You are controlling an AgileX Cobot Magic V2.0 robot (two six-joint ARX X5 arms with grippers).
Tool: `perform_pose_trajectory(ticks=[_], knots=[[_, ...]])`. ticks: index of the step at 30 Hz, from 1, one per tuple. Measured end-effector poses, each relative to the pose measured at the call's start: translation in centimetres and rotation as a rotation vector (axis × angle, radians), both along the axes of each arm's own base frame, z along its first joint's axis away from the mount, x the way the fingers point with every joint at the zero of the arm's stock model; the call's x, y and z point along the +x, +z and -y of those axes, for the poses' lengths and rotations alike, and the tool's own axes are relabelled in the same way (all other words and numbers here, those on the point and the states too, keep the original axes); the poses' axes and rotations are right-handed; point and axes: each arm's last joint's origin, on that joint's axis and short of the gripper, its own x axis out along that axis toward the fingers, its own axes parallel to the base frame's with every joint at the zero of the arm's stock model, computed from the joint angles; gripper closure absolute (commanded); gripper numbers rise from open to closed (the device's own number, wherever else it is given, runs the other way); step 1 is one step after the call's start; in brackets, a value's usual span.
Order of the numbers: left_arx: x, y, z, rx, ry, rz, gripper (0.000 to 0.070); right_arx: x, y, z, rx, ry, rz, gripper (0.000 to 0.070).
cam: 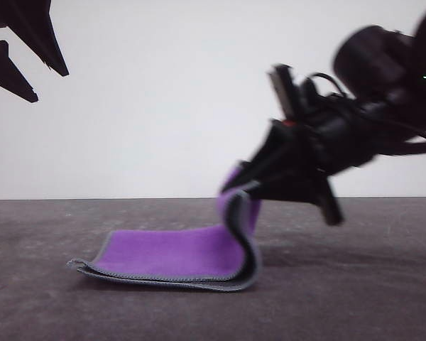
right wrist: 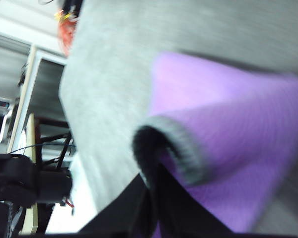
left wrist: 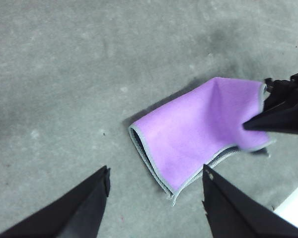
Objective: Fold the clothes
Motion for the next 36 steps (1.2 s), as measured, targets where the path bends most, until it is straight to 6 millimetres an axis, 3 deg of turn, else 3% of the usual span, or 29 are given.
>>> perform_pose_trajectory(ticks=[7, 12, 17, 19, 22, 24, 36], knots=[[0.0, 0.0, 0.0, 0.0, 0.0, 0.0, 0.0336, 1.0, 0.8, -4.4, 0.007, 0.071, 0.014, 0.0698], [0.0, 0.0, 0.0, 0.0, 0.0, 0.0, 0.0336, 1.3, 0.5, -6.2, 0.005, 0.103, 0.007, 0.0697], [0.0, 0.0, 0.0, 0.0, 0.0, 0.0, 0.0336, 1.1, -0.1, -6.7, -0.006, 0.112, -0.013, 0.0668], [0.0, 0.0, 0.0, 0.0, 0.0, 0.0, 0.0336, 1.1, -0.1, -6.7, -0.005, 0.113, -0.012, 0.06], [0.0, 0.0, 0.0, 0.0, 0.0, 0.0, 0.0336, 1.1, -0.1, -6.8, -0.002, 0.117, -0.009, 0.0422], [0.0, 0.0, 0.0, 0.0, 0.0, 0.0, 0.0336, 1.1, 0.0, -6.8, 0.002, 0.117, -0.003, 0.0374], [0.0, 0.0, 0.0, 0.0, 0.0, 0.0, 0.0336, 1.0, 0.0, -6.7, 0.023, 0.164, 0.003, 0.0367]])
